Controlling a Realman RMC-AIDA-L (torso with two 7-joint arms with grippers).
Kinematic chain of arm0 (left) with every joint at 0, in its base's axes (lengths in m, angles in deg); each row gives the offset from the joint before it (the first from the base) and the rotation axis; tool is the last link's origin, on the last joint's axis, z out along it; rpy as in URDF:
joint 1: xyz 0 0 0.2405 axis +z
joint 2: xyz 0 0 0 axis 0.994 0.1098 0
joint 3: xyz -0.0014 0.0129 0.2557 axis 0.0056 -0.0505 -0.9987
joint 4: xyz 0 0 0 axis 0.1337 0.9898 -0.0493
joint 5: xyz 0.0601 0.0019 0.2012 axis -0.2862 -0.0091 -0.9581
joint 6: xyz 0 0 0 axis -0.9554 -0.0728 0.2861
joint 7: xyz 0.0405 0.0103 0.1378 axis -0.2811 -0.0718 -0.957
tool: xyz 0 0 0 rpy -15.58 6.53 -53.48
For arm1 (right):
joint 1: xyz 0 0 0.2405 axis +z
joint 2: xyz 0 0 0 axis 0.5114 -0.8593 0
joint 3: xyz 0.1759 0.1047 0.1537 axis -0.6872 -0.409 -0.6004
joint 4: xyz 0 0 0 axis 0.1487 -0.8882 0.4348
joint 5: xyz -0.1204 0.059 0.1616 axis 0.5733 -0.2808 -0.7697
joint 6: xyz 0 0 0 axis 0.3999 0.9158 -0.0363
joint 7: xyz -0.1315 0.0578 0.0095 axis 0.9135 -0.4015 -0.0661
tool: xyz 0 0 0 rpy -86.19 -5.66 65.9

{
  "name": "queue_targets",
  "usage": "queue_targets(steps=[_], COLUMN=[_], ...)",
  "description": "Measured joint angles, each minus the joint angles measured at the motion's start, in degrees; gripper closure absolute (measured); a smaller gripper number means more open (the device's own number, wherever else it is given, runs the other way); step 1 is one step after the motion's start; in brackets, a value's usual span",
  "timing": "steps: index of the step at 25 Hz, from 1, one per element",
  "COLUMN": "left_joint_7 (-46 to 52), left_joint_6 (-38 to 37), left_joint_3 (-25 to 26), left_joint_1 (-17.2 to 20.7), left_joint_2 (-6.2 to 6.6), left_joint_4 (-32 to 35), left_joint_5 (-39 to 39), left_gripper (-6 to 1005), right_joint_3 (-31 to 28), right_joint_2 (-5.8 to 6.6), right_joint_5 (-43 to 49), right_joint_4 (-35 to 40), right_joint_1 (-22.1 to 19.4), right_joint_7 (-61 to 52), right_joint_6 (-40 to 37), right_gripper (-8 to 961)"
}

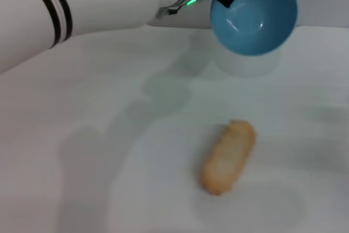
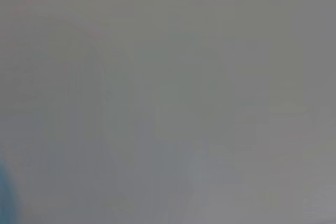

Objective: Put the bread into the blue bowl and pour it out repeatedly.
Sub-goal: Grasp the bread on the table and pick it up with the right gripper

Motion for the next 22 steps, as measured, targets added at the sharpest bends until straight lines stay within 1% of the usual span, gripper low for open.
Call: queue_targets(steps=[1, 2, 5, 8, 10, 11, 12, 16, 17, 19, 22], left_joint_7=[0.0, 0.0, 0.0, 0.0, 0.0, 0.0, 0.0, -0.3, -0.4, -0.5, -0.5], left_joint_6=[-0.3, -0.9, -1.8, -2.7, -3.3, -3.5, -3.5, -3.8, -3.8, -3.8, -3.8], left_joint_3=[0.7, 1.6, 2.4, 3.3, 5.7, 8.0, 8.0, 11.2, 11.5, 11.7, 11.6], left_joint_1=[0.1, 0.1, 0.0, 0.3, 0.7, 1.1, 1.1, 2.4, 2.7, 3.2, 3.6], left_joint_2=[0.08, 0.12, 0.14, 0.17, 0.25, 0.36, 0.36, 0.56, 0.57, 0.57, 0.57], left_joint_4=[0.0, -0.3, -1.1, -1.7, -2.2, -2.6, -2.6, -2.8, -2.8, -2.8, -2.7], left_joint_5=[0.7, 1.4, 2.0, 2.8, 3.1, 3.2, 3.2, 3.2, 3.2, 3.2, 3.2], left_gripper=[1000, 1000, 1000, 1000, 1000, 1000, 1000, 1000, 1000, 1000, 1000], right_joint_3=[2.5, 2.5, 4.8, 5.0, 5.1, 5.1, 5.1, 5.5, 5.8, 5.9, 6.1], right_joint_2=[0.29, 0.29, 0.43, 0.85, 1.24, 1.38, 1.43, 1.58, 1.4, 1.2, 0.57], right_joint_5=[5.8, 5.8, 15.5, 27.6, 36.0, 39.8, 42.9, 54.2, 58.6, 60.0, 60.8], right_joint_4=[1.5, 1.5, 5.7, 10.1, 11.9, 12.6, 13.1, 14.0, 14.0, 14.0, 14.0], right_joint_1=[1.1, 1.1, 1.7, 1.9, 2.5, 2.8, 3.3, 6.0, 7.4, 8.0, 9.1], right_joint_7=[-9.6, -9.6, -22.4, -40.5, -51.7, -56.2, -60.4, -75.0, -80.2, -81.4, -81.8], right_joint_6=[1.4, 1.4, 2.5, 3.7, 4.1, 4.1, 4.0, 3.7, 3.5, 3.5, 3.7], right_gripper=[237, 237, 237, 237, 237, 237, 237, 238, 238, 238, 238])
